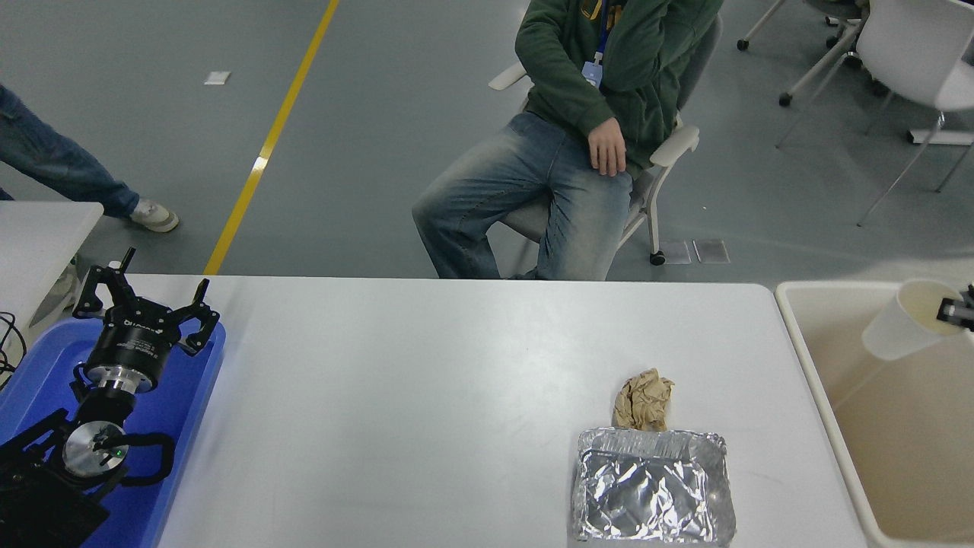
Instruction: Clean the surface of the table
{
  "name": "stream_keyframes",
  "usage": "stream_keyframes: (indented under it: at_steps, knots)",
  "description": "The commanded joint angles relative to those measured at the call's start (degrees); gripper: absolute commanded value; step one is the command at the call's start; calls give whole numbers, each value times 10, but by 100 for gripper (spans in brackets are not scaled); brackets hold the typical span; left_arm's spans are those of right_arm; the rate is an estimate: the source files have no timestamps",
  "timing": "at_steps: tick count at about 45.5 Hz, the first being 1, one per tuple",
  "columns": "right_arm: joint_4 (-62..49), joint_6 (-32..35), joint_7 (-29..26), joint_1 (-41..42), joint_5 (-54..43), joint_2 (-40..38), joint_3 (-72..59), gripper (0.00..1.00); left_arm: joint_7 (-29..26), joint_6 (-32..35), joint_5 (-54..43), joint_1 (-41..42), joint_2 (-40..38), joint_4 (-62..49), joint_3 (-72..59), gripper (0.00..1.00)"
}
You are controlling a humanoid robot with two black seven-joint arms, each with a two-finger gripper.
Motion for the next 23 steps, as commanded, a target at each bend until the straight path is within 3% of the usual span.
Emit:
stream_keyframes:
  at_steps: [1, 23]
  knots:
    - [-88, -33, 6, -80, 12, 47, 30, 0, 0, 0, 0, 0, 0, 0, 0, 100]
    - [-300, -36, 15, -180, 39, 166, 63, 0, 0, 0, 0, 0, 0, 0, 0, 100]
